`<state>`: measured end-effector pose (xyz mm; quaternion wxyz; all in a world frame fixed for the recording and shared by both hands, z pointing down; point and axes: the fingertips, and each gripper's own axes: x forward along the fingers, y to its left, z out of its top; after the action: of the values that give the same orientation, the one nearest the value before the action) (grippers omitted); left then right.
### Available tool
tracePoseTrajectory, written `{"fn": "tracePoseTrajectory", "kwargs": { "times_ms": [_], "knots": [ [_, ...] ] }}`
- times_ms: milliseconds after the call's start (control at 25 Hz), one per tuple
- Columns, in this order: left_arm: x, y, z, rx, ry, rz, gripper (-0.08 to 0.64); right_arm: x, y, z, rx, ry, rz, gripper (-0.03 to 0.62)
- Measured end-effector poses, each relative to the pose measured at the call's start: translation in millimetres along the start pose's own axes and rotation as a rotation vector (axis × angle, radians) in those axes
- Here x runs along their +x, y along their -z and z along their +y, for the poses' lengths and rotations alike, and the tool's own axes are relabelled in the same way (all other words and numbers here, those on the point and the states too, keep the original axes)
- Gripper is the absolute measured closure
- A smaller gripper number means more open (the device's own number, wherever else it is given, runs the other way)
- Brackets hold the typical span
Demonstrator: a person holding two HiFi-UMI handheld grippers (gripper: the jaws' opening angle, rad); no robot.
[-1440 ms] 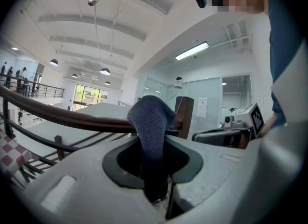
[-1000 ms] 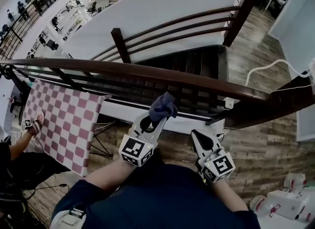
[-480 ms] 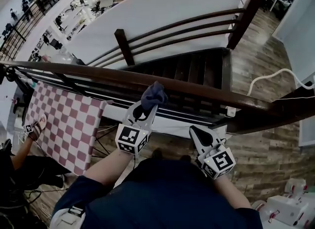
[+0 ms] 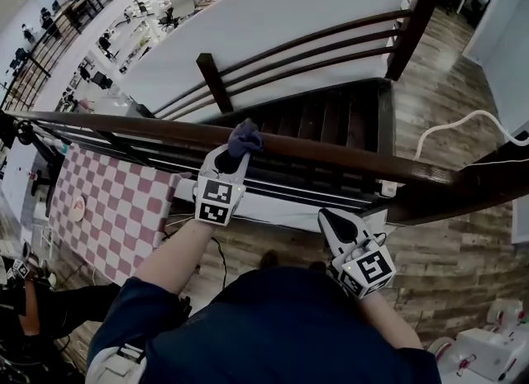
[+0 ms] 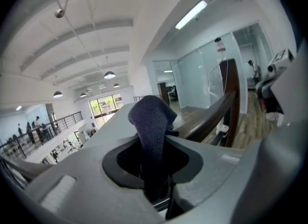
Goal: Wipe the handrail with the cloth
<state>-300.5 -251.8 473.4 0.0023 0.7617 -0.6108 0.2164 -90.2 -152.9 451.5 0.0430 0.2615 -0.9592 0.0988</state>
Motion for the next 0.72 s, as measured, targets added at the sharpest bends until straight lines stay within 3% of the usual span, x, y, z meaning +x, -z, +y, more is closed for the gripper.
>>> {"fn": "tracePoseTrajectory", "kwargs": {
  "times_ms": [240,520,720],
  "knots": [
    [39.2,28.2,-14.0,0.237,0.002,0.186,0.468,-28.5,15.6,-20.7,0.021,0.028,0.008,0.581],
    [52.2,22.8,-37.4,0.451,-0.013,0.216,0.468,-55.1,32.7,-37.2,0.052,0.090,0.011,0.581],
    [51.2,14.6,-34.5,0.513,0.008,0.227,0.469,-47.2,22.4,-25.2,0.053,0.091,0.005,0.581]
  ]
}}
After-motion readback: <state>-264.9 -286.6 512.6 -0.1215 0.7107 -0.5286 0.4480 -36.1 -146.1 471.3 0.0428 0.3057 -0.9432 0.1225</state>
